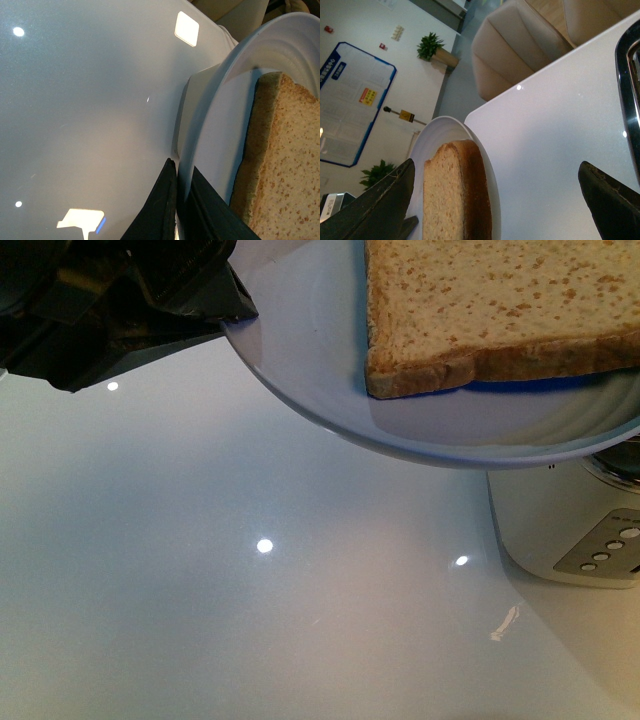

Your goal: Left arm holds plate, right arm toasts bread

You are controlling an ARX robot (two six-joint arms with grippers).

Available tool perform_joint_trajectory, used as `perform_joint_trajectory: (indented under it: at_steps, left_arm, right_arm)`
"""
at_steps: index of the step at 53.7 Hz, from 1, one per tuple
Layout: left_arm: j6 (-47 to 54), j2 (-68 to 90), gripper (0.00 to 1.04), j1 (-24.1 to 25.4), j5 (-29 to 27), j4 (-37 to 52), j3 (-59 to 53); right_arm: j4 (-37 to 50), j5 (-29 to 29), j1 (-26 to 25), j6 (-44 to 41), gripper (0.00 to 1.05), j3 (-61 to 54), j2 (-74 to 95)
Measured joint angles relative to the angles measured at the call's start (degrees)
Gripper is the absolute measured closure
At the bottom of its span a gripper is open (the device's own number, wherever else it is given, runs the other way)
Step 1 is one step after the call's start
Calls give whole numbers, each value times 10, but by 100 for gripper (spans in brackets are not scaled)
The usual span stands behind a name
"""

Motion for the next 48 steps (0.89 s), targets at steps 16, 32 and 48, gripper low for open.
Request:
perform_joint_trajectory:
  at_steps: [16,32,48]
  left_arm:
    - [0,0,102,0,0,0,0]
    - [0,0,102,0,0,0,0]
    - [0,0,102,0,0,0,0]
  right_arm:
    - [19,-13,39,33,9,-22,14]
    - [39,-28,48,55,13,-24,14]
    - [39,-31,58,57,27,-27,14]
